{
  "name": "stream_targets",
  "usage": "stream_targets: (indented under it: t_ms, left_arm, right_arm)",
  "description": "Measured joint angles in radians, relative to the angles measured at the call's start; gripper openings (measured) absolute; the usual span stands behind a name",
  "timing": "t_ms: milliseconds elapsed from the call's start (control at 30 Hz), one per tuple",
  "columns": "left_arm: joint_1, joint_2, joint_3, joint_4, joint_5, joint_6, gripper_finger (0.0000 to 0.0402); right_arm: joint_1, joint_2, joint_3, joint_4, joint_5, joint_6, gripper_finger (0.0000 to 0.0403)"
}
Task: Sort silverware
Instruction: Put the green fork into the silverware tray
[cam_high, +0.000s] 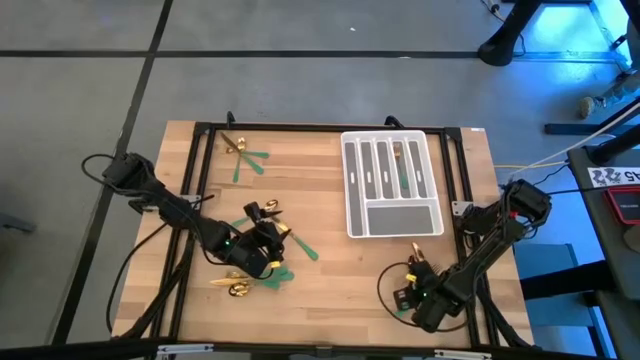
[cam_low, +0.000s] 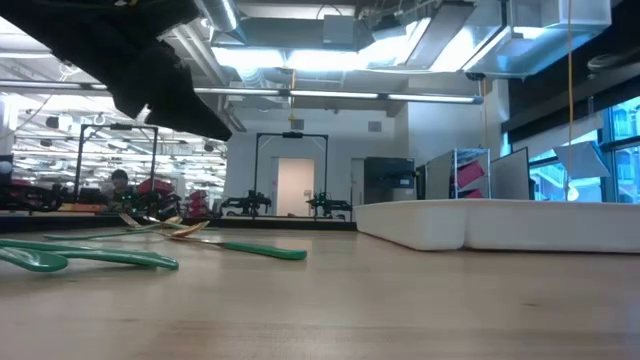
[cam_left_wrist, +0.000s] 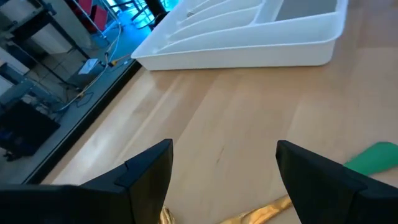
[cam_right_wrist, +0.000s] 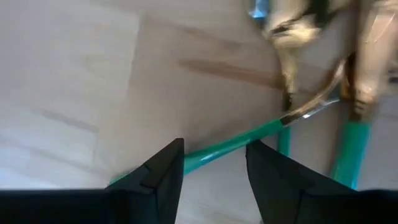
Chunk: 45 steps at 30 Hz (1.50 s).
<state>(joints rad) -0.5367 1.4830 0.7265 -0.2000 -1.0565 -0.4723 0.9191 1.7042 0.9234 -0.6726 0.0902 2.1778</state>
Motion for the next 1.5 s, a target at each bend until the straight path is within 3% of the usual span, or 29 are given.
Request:
stream_targets:
  t_ms: [433,567,733,867,1000,1233,1400,1500]
  left_arm:
    - [-0.021,0.0,0.0,0.006,0.001,-0.001,0.0274]
    - [-0.018,0.0,0.0,0.001,0.001,0.001,0.0274]
    - [-0.018,0.0,0.0,0.001,0.001,0.001,0.0274]
    - [-0.018,-0.001,0.0,0.001,0.001,-0.003,0.0274]
    - [-0.018,-0.001,0.0,0.0,0.001,-0.001,0.0274]
    - [-0.018,-0.001,0.0,-0.002,0.001,-0.001,0.0274]
    - [-0.018,-0.001,0.0,-0.002,0.001,0.0,0.0274]
    - [-0.018,-0.001,0.0,-0.002,0.001,-0.002,0.0274]
  right_arm:
    - [-0.041,0.038,0.003,0.063,0.024,-0.282,0.0172]
    - [-0.042,0.033,0.003,0.034,0.029,-0.286,0.0172]
    - [-0.042,0.033,0.007,0.005,0.157,-0.274,0.0172]
    - [-0.058,0.034,-0.002,-0.032,0.134,-0.164,0.017]
    - [-0.058,0.034,-0.005,-0.054,0.13,-0.164,0.0139]
    - [-0.056,0.034,-0.008,-0.085,0.133,-0.163,0.0019]
    - [-0.056,0.035,0.025,-0.144,0.112,-0.17,0.0025]
    - [-0.057,0.04,0.065,-0.282,0.094,-0.173,0.0023]
